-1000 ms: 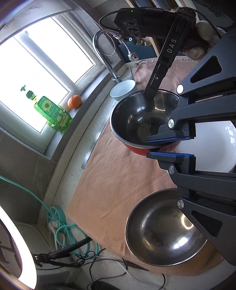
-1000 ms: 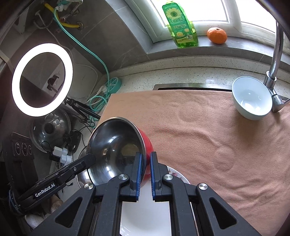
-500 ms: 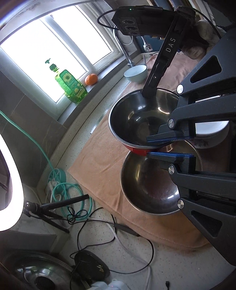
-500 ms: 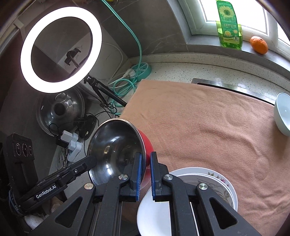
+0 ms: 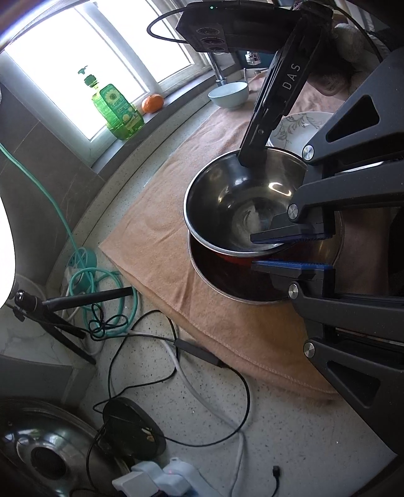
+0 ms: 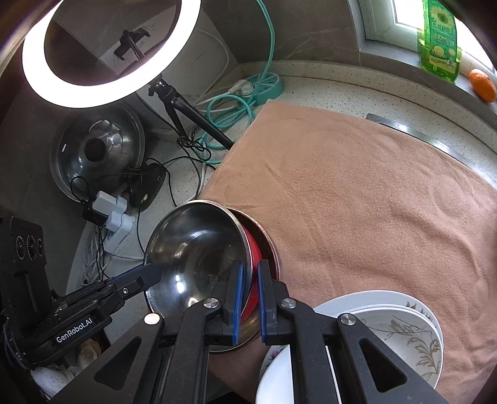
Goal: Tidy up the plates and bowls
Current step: 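Lower the red-sided bowl into the large steel bowl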
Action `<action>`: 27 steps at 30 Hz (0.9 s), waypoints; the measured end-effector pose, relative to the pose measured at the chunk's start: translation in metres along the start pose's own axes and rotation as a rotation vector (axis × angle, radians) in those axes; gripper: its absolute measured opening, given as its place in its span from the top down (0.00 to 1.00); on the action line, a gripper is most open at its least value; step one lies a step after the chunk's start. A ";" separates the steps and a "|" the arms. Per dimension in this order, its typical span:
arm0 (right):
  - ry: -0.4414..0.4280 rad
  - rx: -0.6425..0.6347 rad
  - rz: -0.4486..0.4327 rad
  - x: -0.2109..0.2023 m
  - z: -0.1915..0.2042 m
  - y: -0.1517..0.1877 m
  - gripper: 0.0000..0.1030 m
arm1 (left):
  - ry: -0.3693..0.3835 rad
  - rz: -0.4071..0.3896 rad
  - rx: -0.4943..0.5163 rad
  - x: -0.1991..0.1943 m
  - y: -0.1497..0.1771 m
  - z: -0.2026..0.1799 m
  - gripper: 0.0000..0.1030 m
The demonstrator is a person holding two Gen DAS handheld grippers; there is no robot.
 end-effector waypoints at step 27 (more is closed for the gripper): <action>0.089 -0.074 0.042 0.031 0.002 0.010 0.89 | -0.075 0.053 0.042 0.018 0.007 0.013 0.92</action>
Point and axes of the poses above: each gripper's, at about its wrist camera, not at the fingertips, and x roughly the way its jaws point, z to its left, y to its underside, the point moved 8 cm from there along x, roughly the way its jaws point, and after that the axes turned 8 degrees about x, right-handed, at the moved point
